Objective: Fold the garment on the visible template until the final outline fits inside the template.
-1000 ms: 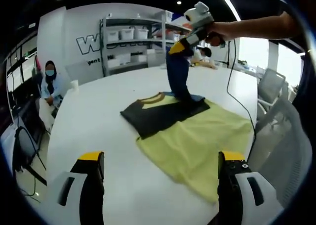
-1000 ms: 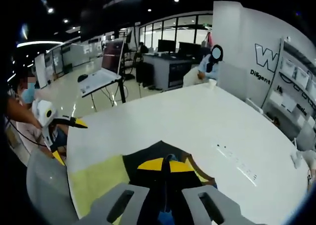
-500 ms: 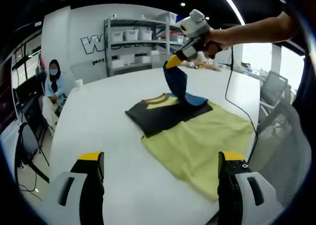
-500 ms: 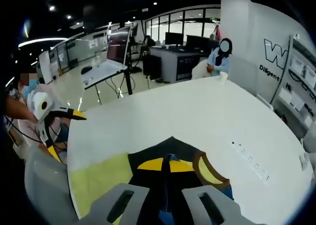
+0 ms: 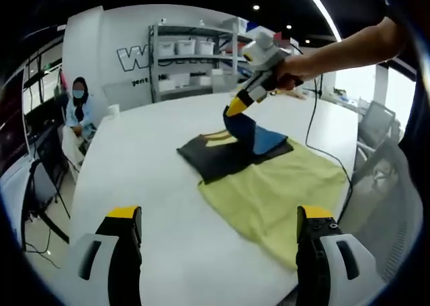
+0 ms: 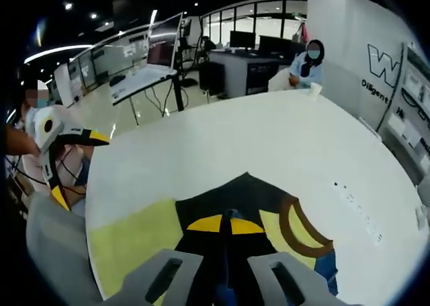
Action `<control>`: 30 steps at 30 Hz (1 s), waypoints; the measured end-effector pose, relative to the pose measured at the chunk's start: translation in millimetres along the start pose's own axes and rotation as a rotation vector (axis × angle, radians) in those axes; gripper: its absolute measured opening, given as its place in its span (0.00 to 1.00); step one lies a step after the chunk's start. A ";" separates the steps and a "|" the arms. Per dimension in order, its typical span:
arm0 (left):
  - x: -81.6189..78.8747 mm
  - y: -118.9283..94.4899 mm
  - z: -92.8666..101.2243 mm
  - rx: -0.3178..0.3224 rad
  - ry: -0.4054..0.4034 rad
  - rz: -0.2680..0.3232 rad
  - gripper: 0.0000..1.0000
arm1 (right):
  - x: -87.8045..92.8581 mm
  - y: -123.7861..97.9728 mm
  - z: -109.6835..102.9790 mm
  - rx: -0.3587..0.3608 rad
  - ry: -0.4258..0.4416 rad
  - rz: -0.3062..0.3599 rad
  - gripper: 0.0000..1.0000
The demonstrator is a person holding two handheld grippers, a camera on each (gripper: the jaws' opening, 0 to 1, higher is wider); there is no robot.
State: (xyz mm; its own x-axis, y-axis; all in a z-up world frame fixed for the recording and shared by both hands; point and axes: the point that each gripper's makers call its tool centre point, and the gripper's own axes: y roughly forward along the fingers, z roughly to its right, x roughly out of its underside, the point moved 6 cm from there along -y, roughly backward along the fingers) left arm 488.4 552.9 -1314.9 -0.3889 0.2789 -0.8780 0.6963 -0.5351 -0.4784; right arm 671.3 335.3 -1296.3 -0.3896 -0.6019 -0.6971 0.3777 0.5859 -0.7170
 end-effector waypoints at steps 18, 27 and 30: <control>11.1 -3.3 0.8 -0.017 -0.028 -0.016 0.99 | 13.5 23.0 -11.0 0.000 -0.008 0.026 0.05; 9.1 -1.8 -3.2 -0.016 -0.030 -0.013 0.99 | 11.6 17.0 -9.5 -0.002 -0.013 0.043 0.07; 8.3 -1.2 -3.0 -0.015 -0.024 -0.013 0.99 | 10.0 15.5 -10.2 -0.004 -0.018 0.056 0.08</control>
State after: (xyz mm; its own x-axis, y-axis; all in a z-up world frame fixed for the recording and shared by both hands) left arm 486.1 558.3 -1321.6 -0.4121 0.2661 -0.8714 0.7002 -0.5195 -0.4898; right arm 664.7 343.9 -1314.3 -0.3529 -0.5780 -0.7358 0.3948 0.6209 -0.6772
